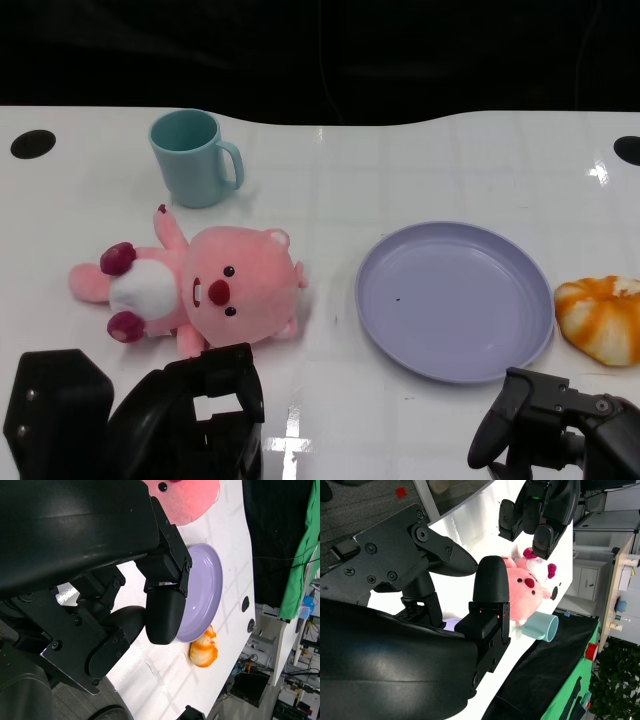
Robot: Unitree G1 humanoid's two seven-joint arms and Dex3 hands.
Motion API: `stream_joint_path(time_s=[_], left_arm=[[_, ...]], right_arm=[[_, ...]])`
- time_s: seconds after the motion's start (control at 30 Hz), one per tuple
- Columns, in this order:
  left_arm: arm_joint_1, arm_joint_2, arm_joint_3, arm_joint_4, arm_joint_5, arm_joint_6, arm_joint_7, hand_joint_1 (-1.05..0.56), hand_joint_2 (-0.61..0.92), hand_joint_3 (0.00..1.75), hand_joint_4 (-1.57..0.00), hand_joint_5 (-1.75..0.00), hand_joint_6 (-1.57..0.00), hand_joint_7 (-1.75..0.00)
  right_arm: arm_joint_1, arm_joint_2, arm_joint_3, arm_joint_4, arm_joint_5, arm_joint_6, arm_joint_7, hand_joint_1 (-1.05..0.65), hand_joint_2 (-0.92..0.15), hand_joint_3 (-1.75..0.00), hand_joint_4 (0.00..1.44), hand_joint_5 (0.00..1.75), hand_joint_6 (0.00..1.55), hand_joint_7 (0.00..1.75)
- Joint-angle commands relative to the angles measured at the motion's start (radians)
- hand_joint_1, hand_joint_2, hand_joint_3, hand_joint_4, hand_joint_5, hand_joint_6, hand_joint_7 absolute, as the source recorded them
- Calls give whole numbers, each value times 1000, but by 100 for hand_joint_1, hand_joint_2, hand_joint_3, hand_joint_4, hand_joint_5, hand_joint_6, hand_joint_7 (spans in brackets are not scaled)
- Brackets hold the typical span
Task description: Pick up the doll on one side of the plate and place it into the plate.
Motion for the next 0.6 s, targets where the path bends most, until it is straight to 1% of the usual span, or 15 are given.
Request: stream_joint_path(time_s=[0.03, 0.6], left_arm=[[-5, 14, 4, -3, 13, -4, 1, -18, 35, 148, -96, -175, -82, -170], [-6, 12, 8, 5, 11, -9, -4, -16, 35, 148, -95, -175, -81, -170]], right_arm=[[0, -12, -8, -11, 3, 4, 1, -20, -55, -108, 64, 174, 58, 142], [-1, -12, -8, -12, -1, 2, 1, -19, -55, -109, 64, 173, 59, 142]])
